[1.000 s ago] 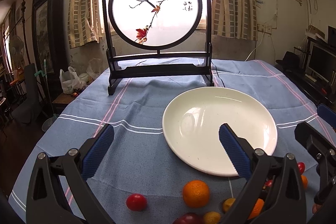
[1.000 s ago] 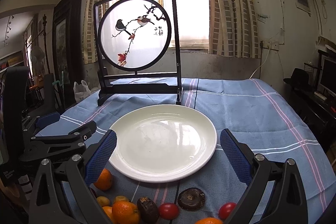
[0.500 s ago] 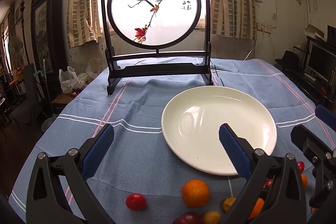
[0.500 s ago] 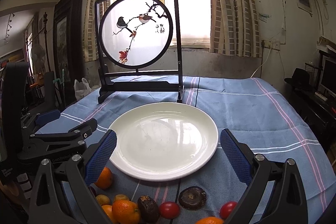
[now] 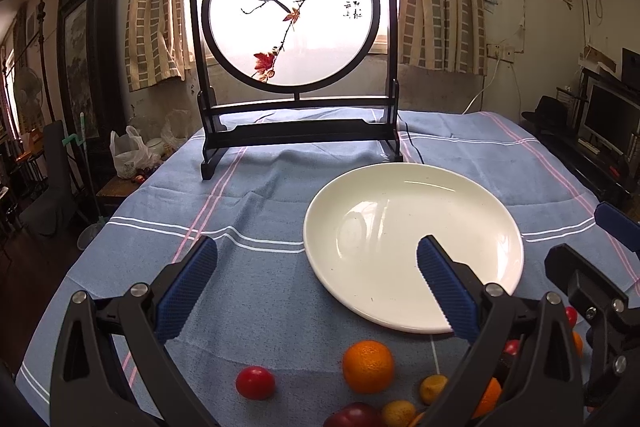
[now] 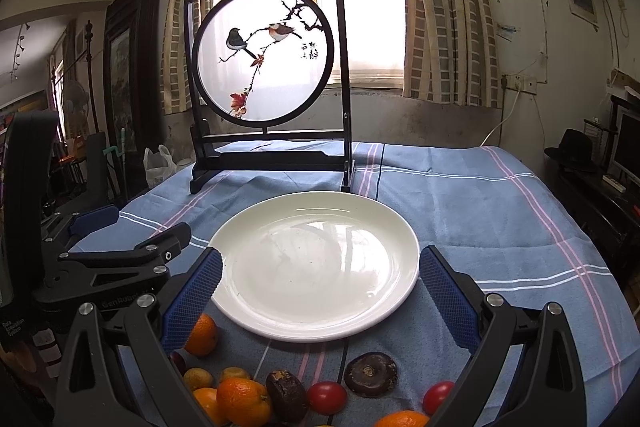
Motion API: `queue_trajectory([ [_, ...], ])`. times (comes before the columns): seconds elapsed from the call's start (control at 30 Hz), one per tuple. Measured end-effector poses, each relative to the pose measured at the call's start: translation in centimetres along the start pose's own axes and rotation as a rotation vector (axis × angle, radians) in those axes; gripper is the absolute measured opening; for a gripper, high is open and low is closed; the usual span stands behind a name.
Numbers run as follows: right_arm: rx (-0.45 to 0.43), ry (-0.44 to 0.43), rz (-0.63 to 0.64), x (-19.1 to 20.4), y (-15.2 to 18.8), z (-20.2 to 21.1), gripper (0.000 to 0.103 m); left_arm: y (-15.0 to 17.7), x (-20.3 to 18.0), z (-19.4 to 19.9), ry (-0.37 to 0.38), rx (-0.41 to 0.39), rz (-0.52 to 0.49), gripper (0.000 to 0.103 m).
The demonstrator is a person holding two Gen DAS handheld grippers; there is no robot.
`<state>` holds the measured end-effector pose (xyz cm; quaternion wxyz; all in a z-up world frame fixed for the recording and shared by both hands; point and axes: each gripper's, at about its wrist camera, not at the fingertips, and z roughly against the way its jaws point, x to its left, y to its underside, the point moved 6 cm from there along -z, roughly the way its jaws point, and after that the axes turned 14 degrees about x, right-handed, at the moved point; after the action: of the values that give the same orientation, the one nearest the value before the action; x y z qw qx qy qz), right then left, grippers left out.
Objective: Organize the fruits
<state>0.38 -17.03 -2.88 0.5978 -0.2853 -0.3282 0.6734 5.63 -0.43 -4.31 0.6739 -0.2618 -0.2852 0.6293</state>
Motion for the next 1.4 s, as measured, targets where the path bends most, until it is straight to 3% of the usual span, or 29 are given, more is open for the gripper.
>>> queue_trajectory([
  [0.13, 0.005, -0.020, -0.016, -0.4, -0.1, 1.1, 0.099, 0.0, -0.3, 1.0, -0.005, -0.014, -0.021, 0.098],
  [0.37, 0.093, -0.064, -0.024, -1.8, 2.2, 4.0, 0.099, 1.8, 0.1, 4.1, 0.003, -0.026, -0.045, 0.098],
  [0.73, 0.079, -0.071, 0.041, -0.5, 4.6, 8.9, 0.099, 4.4, 0.2, 8.3, 0.012, -0.047, -0.076, 0.098],
  [1.0, 0.248, -0.137, 0.171, 0.4, 9.7, 10.3, 0.099, 10.9, 0.8, 9.1, 0.155, 0.114, -0.278, 0.098],
  [1.03, 0.285, -0.159, 0.183, 0.6, 10.7, 10.2, 0.096, 12.1, 0.6, 9.1, 0.169, 0.139, -0.313, 0.098],
  [1.1, 0.383, -0.191, 0.229, 1.2, 13.1, 9.6, 0.064, 14.6, -0.2, 9.0, 0.199, 0.191, -0.395, 0.098],
  [1.17, 0.455, -0.190, 0.290, 2.1, 15.2, 9.1, 0.049, 16.8, -1.1, 8.9, 0.210, 0.227, -0.466, 0.098],
  [1.27, 0.511, -0.221, 0.305, 3.0, 17.0, 8.3, 0.049, 18.7, -2.4, 8.5, 0.233, 0.258, -0.528, 0.098],
  [1.4, 0.554, -0.243, 0.302, 3.7, 17.7, 7.2, 0.049, 18.8, -3.3, 7.0, 0.265, 0.308, -0.518, 0.098],
])
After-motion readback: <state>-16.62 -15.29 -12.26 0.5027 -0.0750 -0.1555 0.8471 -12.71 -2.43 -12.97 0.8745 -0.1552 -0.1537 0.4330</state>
